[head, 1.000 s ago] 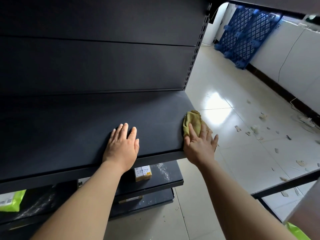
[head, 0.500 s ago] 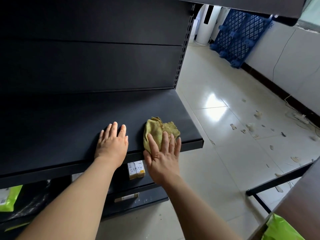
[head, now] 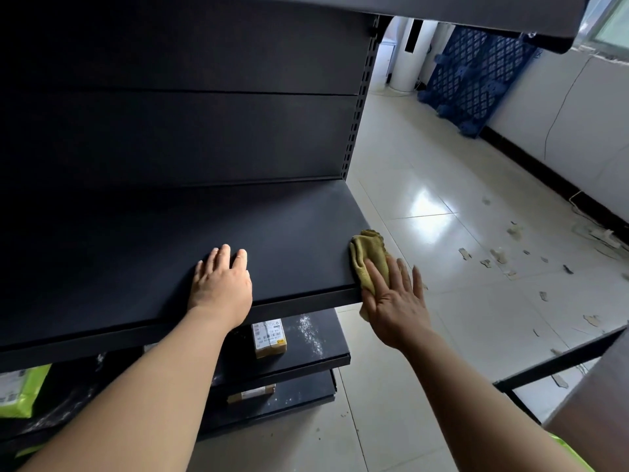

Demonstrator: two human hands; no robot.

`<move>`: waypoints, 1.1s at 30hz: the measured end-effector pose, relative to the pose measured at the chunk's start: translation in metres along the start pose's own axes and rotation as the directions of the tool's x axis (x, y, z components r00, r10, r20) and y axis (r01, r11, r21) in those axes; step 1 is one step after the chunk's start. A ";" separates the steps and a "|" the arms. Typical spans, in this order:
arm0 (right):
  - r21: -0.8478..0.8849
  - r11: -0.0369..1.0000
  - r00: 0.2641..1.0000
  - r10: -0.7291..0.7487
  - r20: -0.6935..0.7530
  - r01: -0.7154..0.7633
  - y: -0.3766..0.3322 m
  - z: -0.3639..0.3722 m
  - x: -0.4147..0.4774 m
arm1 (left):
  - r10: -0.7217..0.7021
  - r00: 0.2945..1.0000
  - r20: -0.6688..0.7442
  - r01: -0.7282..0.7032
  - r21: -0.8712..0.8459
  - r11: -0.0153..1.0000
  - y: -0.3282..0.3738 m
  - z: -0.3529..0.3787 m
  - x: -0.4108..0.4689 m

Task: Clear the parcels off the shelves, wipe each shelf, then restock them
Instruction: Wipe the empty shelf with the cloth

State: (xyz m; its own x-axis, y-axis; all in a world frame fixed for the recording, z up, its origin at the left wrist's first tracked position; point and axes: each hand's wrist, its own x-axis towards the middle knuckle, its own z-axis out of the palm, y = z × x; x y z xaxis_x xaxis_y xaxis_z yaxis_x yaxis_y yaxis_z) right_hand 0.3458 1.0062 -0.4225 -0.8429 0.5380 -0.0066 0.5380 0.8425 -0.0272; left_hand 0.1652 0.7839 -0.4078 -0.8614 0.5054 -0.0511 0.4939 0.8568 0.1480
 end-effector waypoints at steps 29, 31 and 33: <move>0.048 0.998 0.990 0.020 0.142 -0.027 -0.051 -0.021 0.210 | 0.119 0.978 -0.173 -0.116 0.031 0.993 -0.016 0.006 0.063; 0.031 0.999 0.988 0.026 0.153 -0.031 -0.055 -0.021 0.218 | 0.126 0.975 -0.181 -0.121 0.037 0.992 -0.016 0.007 0.063; 0.026 0.999 0.985 0.035 0.168 -0.039 -0.061 -0.021 0.225 | 0.128 0.974 -0.187 -0.123 0.034 0.992 -0.017 0.008 0.064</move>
State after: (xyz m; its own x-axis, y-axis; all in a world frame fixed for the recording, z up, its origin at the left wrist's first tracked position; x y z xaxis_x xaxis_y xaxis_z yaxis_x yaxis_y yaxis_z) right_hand 0.1237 1.0762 -0.4011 -0.8134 0.5547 -0.1753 0.5704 0.8196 -0.0531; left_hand 0.1029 0.8022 -0.4216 -0.7981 0.5826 0.1533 0.6002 0.7909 0.1193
